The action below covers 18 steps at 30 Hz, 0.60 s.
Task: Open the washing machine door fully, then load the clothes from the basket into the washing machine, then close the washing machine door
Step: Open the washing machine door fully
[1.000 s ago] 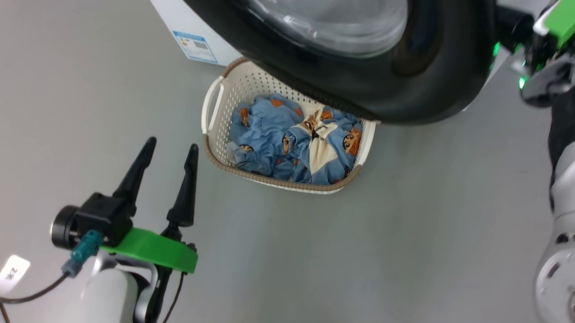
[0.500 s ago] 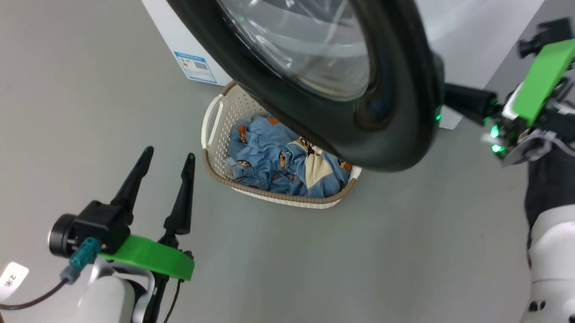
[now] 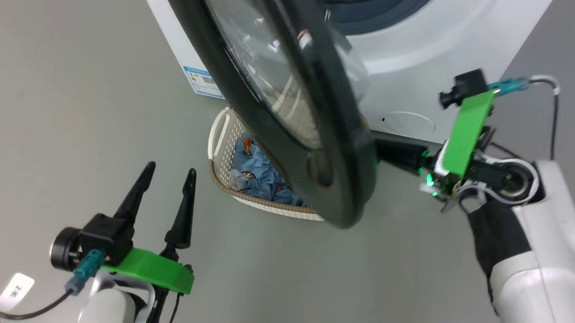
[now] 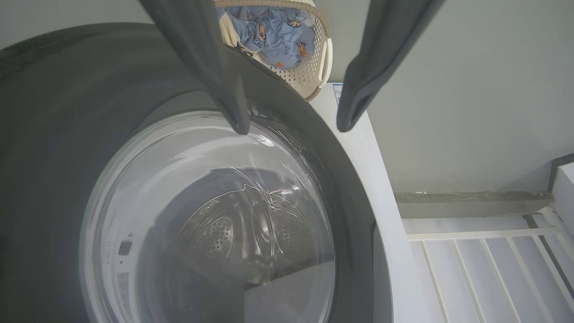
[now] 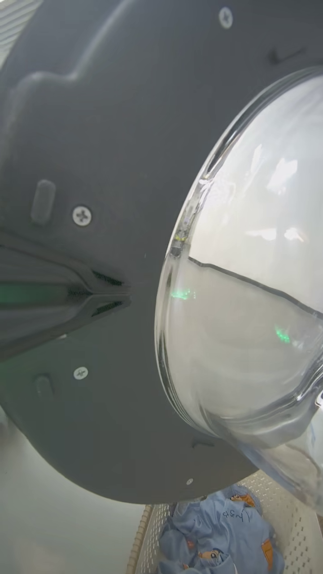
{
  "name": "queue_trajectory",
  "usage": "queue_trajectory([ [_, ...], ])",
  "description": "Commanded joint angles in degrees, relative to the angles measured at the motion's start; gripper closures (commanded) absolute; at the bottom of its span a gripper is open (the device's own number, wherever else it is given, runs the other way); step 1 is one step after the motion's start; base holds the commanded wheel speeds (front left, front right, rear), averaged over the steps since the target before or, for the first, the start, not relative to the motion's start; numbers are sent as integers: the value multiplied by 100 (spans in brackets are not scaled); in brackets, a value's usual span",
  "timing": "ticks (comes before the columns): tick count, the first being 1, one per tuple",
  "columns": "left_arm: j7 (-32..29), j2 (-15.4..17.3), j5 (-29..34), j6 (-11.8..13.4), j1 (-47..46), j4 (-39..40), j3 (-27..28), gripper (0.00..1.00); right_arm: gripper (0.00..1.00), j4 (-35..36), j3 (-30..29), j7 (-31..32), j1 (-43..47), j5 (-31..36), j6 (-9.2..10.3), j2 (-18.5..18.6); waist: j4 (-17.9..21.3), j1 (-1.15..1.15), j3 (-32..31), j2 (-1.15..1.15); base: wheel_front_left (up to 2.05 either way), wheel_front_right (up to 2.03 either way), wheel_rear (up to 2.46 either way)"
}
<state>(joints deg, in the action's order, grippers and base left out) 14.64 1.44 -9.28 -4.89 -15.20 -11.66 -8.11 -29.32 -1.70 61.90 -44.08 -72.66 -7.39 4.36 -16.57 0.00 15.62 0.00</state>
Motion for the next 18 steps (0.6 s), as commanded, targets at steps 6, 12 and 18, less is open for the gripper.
queue_trajectory([
  [6,36,143,89,-58,77,133,208,0,100,322,940,-386,331,-563,-10,-147,-34,0,-110,0,0,0,0],
  [12,36,143,70,-73,83,162,201,0,100,324,1585,-782,425,-892,-10,-147,-41,0,-104,0,0,0,0],
  [18,36,143,43,-65,67,166,188,0,100,261,2059,-1043,414,-1103,-10,-148,-51,0,-83,0,0,0,0],
])
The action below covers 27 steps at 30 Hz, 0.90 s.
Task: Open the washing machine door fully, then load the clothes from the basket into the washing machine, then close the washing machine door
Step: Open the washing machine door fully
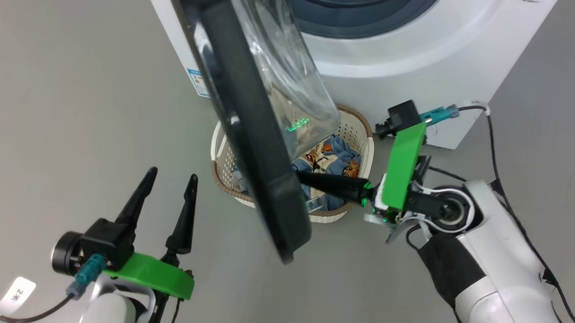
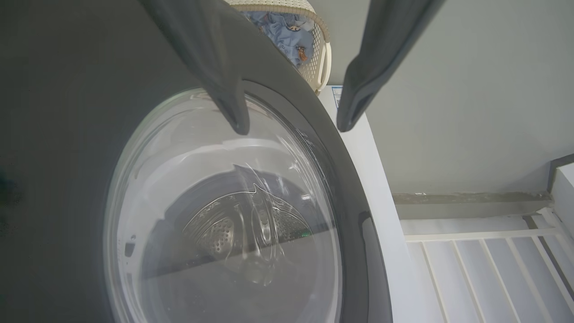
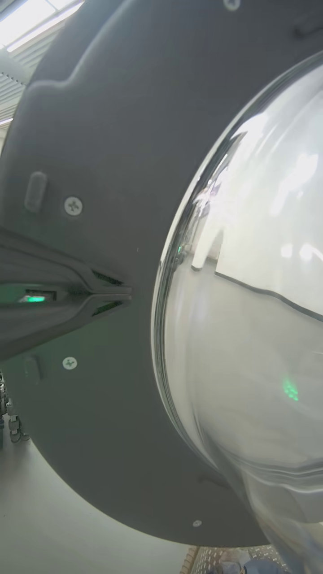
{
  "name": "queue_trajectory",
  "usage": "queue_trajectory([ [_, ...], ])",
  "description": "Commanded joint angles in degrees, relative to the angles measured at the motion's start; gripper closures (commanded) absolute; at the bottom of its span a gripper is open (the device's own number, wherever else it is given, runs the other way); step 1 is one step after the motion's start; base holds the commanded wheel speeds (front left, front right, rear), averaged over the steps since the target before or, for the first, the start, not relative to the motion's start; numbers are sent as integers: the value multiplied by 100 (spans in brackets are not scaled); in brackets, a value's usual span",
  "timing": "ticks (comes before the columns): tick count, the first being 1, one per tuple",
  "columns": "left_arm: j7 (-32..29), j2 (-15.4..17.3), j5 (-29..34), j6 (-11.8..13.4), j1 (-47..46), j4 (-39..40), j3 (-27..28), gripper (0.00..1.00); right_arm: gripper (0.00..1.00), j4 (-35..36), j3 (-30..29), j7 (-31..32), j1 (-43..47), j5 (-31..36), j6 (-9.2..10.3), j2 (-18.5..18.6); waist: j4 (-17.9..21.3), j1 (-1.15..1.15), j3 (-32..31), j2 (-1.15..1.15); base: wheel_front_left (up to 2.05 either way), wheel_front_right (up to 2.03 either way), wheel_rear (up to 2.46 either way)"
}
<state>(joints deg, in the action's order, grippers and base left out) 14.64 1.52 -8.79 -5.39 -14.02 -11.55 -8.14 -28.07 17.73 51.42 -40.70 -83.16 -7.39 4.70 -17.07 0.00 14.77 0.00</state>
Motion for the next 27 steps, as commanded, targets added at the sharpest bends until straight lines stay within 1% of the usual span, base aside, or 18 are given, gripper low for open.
queue_trajectory([
  [1,36,136,-10,-13,-55,155,186,0,100,118,199,-38,71,-89,-10,-182,-5,0,6,0,0,0,0],
  [6,36,136,-41,7,-72,144,168,0,100,2,656,-280,22,-327,-10,-182,-10,0,17,0,0,0,0],
  [11,36,136,-49,28,-85,144,176,0,100,-100,896,-442,-31,-470,-10,-182,15,0,7,0,0,0,0],
  [15,36,136,-31,31,-63,136,230,0,100,-159,918,-600,-28,-556,-10,-182,81,0,-62,0,0,0,0],
  [18,36,136,7,21,-16,119,293,0,100,-166,801,-743,61,-587,-10,-167,184,0,-195,0,0,0,0],
  [25,36,139,113,-14,108,102,482,0,100,-5,488,-1077,407,-619,-10,31,442,0,-456,0,0,0,0],
  [26,36,143,127,-21,128,103,509,0,96,29,434,-1167,465,-602,-10,64,482,0,-487,0,0,0,0],
  [27,36,149,141,-28,147,104,533,0,62,66,383,-1263,521,-575,-10,96,522,0,-514,0,0,0,0],
])
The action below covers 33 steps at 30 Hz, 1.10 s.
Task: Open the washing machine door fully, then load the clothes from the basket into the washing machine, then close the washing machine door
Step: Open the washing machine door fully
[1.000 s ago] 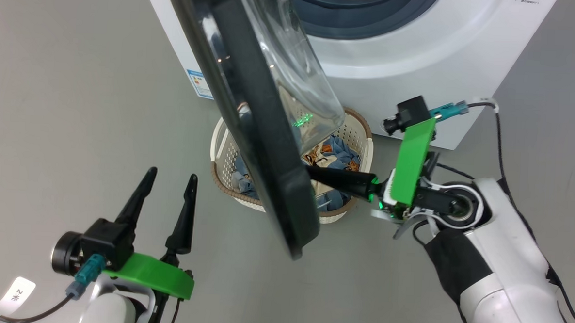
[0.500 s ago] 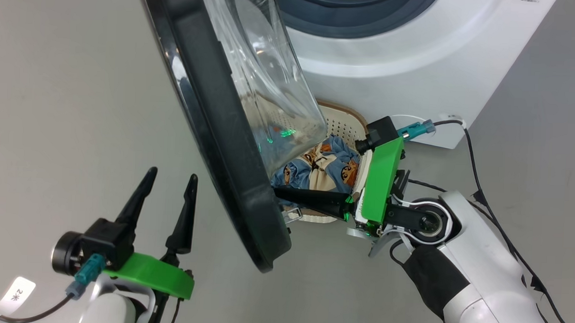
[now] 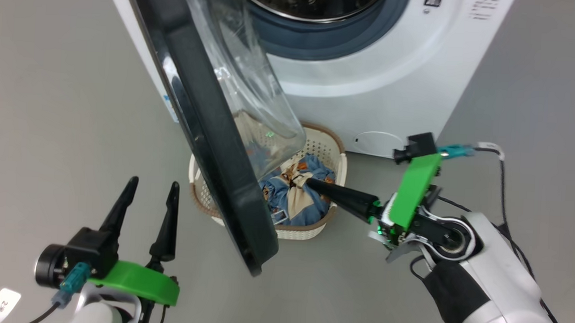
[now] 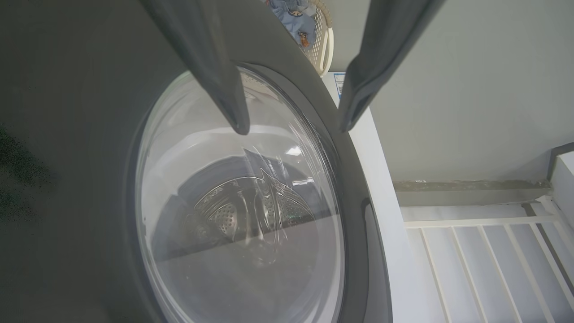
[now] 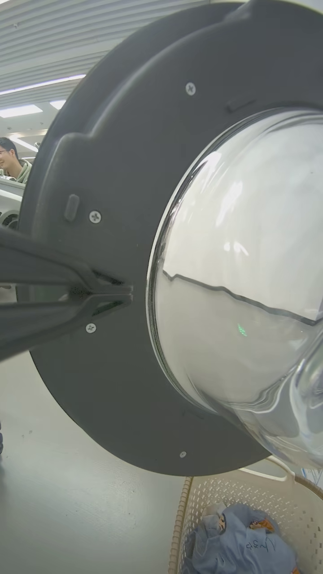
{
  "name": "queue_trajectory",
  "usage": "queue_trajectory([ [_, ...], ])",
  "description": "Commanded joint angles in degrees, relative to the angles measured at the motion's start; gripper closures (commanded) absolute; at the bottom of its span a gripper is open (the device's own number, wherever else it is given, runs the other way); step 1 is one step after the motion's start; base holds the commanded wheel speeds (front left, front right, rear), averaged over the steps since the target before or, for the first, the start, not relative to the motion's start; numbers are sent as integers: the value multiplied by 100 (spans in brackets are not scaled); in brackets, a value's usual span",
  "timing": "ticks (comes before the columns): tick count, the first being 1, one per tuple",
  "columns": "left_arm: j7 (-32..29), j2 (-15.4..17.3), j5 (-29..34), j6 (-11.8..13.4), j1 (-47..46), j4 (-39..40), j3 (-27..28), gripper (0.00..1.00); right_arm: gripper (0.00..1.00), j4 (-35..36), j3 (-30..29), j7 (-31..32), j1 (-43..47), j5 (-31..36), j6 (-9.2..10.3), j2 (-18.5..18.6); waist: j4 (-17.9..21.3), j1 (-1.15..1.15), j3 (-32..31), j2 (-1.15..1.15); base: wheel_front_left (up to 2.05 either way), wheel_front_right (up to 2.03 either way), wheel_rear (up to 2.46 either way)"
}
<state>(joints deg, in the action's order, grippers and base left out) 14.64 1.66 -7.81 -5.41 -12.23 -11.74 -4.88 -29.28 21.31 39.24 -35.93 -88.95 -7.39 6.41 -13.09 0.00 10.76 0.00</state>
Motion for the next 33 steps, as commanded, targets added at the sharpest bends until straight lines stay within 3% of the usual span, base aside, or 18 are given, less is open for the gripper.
queue_trajectory([
  [1,36,139,54,-31,-13,122,234,0,46,237,-32,-161,99,44,-10,-42,163,0,-138,0,0,0,0],
  [2,36,142,65,-35,7,121,261,0,0,290,-81,-277,156,97,-10,-8,200,0,-162,0,0,0,0],
  [10,36,177,118,-62,160,151,480,0,0,969,-595,-1532,675,891,-10,306,476,0,-311,0,0,0,0],
  [19,36,181,159,-86,280,162,608,0,0,1605,-984,-2366,1245,1729,-10,372,736,0,-452,0,0,0,0],
  [33,36,164,211,-107,515,157,694,0,0,2245,-1062,-4418,2111,4570,-10,864,911,0,-694,0,0,0,0],
])
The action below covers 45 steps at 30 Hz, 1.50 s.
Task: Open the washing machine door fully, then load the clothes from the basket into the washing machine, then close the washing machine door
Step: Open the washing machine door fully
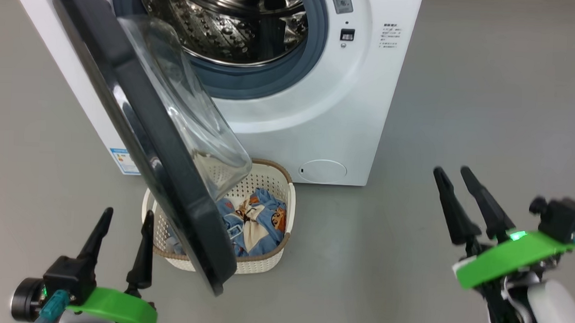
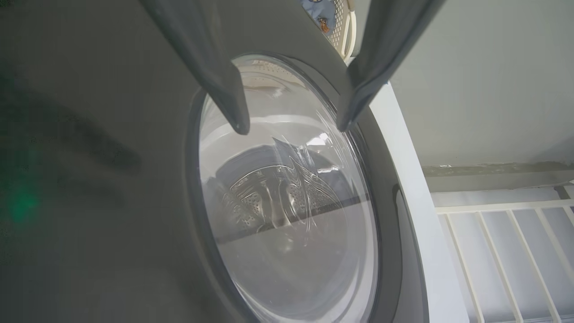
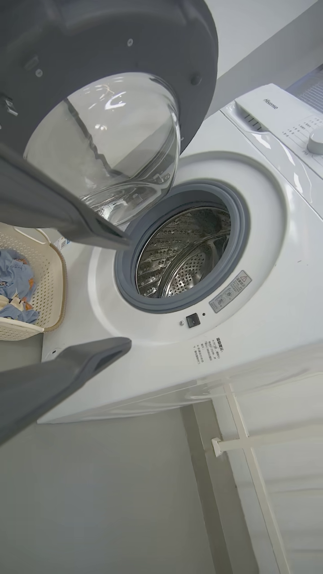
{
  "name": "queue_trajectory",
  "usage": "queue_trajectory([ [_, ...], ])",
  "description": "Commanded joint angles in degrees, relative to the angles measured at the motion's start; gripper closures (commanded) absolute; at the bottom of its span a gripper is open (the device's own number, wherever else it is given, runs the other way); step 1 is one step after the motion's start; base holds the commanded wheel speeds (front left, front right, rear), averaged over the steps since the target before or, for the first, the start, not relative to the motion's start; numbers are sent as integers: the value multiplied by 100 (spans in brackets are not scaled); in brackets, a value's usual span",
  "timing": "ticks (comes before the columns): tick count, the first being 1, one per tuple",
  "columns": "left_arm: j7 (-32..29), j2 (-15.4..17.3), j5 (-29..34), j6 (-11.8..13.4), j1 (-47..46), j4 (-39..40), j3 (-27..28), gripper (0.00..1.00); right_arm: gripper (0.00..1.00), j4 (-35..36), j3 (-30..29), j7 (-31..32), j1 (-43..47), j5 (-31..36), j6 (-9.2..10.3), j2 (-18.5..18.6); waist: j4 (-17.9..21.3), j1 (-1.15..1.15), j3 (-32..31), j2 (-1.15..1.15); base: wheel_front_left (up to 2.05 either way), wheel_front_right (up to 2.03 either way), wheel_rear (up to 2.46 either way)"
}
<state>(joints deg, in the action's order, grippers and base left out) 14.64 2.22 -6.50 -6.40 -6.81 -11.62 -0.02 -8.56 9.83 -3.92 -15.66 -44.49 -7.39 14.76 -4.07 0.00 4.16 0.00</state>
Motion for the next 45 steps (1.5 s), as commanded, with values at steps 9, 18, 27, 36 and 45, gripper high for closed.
queue_trajectory([
  [9,36,94,53,24,216,191,300,0,0,80,-95,-681,879,1202,-10,4,94,0,-203,0,0,0,0],
  [18,36,77,-39,167,610,383,405,0,0,54,-513,-961,1366,2250,-10,-238,228,0,-284,0,0,0,0],
  [27,36,69,-151,305,928,505,450,0,0,186,-683,-1025,1547,2861,-10,-452,270,0,-374,0,0,0,0],
  [36,36,67,-199,393,1061,597,347,0,0,265,-758,-1042,1548,3144,-10,-615,241,0,-438,0,0,0,0],
  [45,36,66,-244,492,1067,634,287,0,0,145,-769,-1009,1544,3243,-10,-693,166,0,-449,0,0,0,0],
])
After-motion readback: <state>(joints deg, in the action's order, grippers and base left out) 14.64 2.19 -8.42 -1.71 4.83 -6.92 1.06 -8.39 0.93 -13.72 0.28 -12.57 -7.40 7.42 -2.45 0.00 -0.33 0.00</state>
